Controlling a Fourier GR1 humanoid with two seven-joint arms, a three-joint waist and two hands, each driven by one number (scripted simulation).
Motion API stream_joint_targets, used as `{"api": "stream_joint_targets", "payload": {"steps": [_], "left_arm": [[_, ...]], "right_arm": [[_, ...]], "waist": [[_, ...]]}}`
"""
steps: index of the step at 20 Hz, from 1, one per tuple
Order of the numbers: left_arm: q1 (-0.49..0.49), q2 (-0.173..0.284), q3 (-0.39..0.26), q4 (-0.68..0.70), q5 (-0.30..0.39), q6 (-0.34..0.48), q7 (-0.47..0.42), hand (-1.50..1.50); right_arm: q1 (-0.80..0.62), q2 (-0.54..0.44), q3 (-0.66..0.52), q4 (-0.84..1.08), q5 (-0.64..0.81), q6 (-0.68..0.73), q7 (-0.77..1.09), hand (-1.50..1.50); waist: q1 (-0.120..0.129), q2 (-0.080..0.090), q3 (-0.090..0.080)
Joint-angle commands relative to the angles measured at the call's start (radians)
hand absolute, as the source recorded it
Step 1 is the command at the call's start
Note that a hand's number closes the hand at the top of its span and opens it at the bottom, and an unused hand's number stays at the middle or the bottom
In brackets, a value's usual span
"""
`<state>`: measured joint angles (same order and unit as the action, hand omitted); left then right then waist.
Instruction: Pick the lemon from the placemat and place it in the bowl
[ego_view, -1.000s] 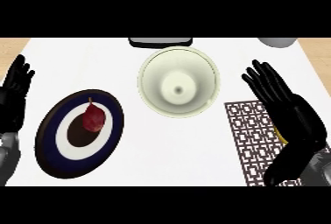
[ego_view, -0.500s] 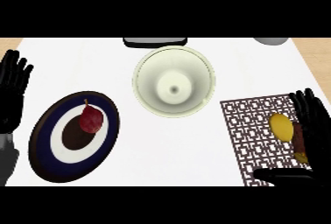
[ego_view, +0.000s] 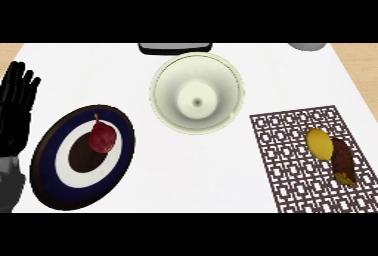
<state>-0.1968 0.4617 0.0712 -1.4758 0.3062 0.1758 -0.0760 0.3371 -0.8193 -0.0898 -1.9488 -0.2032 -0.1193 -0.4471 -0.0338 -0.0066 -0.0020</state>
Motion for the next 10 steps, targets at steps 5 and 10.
{"api": "stream_joint_targets", "payload": {"steps": [5,10], "left_arm": [[0.014,-0.002,0.003,-0.017,0.005,-0.023,0.003,0.0],[0.033,-0.037,-0.006,-0.039,-0.008,-0.015,-0.018,0.0]], "right_arm": [[0.173,-0.265,-0.099,-0.087,0.123,0.155,0.215,-1.5],[0.186,-0.35,-0.17,-0.041,0.161,0.294,0.22,-1.5]], "waist": [[0.009,0.001,-0.001],[0.024,0.004,0.001]]}}
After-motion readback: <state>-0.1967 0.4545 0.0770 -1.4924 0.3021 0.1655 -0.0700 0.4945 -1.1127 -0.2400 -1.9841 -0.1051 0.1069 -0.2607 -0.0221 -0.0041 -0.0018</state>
